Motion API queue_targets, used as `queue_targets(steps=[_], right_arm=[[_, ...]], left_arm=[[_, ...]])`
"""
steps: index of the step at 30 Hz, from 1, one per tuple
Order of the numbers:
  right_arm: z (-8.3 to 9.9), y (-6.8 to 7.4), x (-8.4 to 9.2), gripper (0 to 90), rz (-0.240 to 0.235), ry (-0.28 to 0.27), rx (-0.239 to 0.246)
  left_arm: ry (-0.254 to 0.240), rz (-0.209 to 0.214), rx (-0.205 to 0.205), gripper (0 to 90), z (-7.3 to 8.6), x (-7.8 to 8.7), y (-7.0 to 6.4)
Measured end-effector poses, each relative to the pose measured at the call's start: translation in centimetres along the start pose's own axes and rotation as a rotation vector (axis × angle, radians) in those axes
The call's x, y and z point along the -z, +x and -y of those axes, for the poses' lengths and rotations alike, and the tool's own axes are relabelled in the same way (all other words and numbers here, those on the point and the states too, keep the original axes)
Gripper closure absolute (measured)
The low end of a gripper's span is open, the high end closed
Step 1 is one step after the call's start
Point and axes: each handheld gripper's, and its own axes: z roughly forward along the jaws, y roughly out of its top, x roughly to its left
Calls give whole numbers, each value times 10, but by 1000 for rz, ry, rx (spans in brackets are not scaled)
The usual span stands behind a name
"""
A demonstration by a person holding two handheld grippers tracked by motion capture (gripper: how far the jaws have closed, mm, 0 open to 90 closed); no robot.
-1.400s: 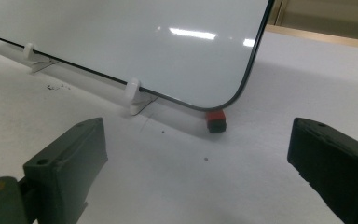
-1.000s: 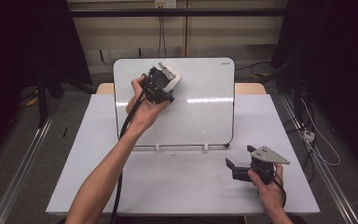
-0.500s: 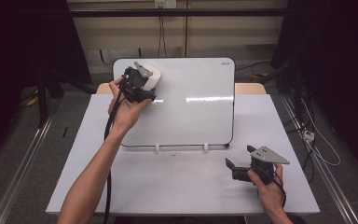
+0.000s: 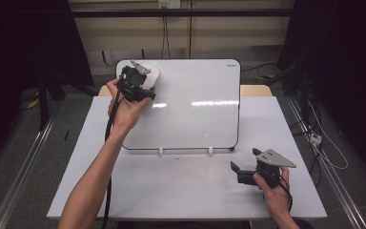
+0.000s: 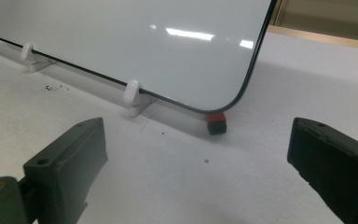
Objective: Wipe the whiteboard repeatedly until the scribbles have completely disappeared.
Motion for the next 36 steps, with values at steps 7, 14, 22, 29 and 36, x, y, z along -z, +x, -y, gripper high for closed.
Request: queue_targets(steps=[7, 14, 22, 29, 36], right_arm=[[0, 0, 0, 45, -5, -1, 0], [0, 0, 1, 44, -6, -6, 0], [0, 0, 1, 44, -8, -7, -1], [0, 0, 1, 44, -10, -7, -4], [0, 0, 1, 44, -11, -10, -1]], left_arm=[[5, -2, -14, 312, -21, -6, -16], [5, -17, -56, 312, -38, -11, -36], [8, -15, -128, 312, -53, -14, -63], [9, -4, -187, 312, -64, -20, -92], [2, 7, -257, 312, -67, -20, -107]])
